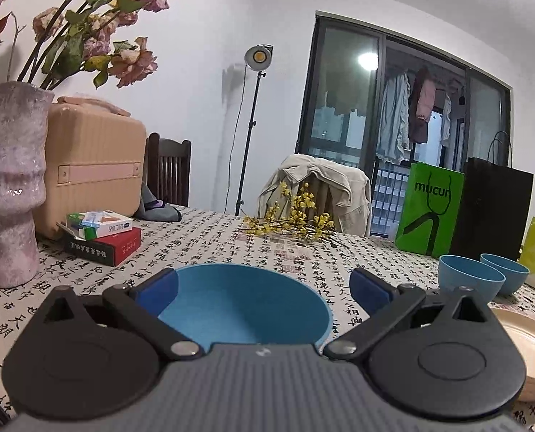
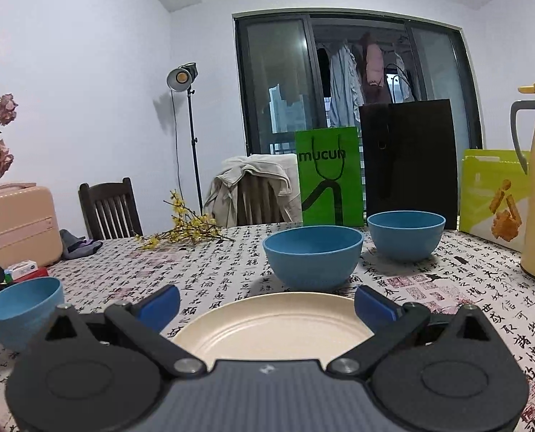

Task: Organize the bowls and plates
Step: 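Pull both open tools back toward the remaining blue bowls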

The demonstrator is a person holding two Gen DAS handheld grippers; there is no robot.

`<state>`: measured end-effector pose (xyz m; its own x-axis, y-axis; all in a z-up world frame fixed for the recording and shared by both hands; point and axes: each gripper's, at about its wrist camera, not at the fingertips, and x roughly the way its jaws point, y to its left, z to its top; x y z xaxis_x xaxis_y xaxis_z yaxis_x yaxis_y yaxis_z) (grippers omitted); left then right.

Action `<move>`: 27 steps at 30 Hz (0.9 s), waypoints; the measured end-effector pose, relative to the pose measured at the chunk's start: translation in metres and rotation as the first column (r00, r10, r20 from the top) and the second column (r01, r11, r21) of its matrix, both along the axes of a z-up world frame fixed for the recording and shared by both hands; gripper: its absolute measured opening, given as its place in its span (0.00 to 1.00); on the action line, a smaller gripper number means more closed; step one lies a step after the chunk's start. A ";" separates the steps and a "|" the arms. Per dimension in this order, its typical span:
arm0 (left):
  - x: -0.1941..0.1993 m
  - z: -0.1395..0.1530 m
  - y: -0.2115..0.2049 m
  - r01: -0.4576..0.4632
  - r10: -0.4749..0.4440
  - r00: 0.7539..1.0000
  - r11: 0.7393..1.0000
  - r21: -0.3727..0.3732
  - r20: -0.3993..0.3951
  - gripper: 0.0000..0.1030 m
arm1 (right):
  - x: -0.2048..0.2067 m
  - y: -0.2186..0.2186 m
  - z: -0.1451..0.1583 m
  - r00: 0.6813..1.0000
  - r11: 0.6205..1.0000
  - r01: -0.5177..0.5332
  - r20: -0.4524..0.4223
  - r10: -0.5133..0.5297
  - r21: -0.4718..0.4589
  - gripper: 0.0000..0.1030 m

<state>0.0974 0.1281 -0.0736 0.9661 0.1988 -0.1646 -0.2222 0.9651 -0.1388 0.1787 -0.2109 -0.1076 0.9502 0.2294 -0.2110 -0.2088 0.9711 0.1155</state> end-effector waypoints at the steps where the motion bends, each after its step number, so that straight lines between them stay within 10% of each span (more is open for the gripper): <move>1: -0.001 0.000 -0.001 0.004 -0.004 1.000 1.000 0.002 0.001 1.00 | 0.000 0.001 0.000 1.000 1.000 -0.001 -0.001 0.001 -0.001 1.00; 27: 0.034 0.018 -0.061 0.099 -0.098 0.995 0.992 0.081 -0.015 1.00 | 0.023 -0.052 0.012 0.998 0.998 0.064 0.006 -0.063 -0.028 1.00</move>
<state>0.1312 0.0672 -0.0558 0.9799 0.1161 -0.1622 -0.1268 0.9903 -0.0571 0.2016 -0.2633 -0.0952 0.9638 0.1625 -0.2115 -0.1471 0.9853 0.0869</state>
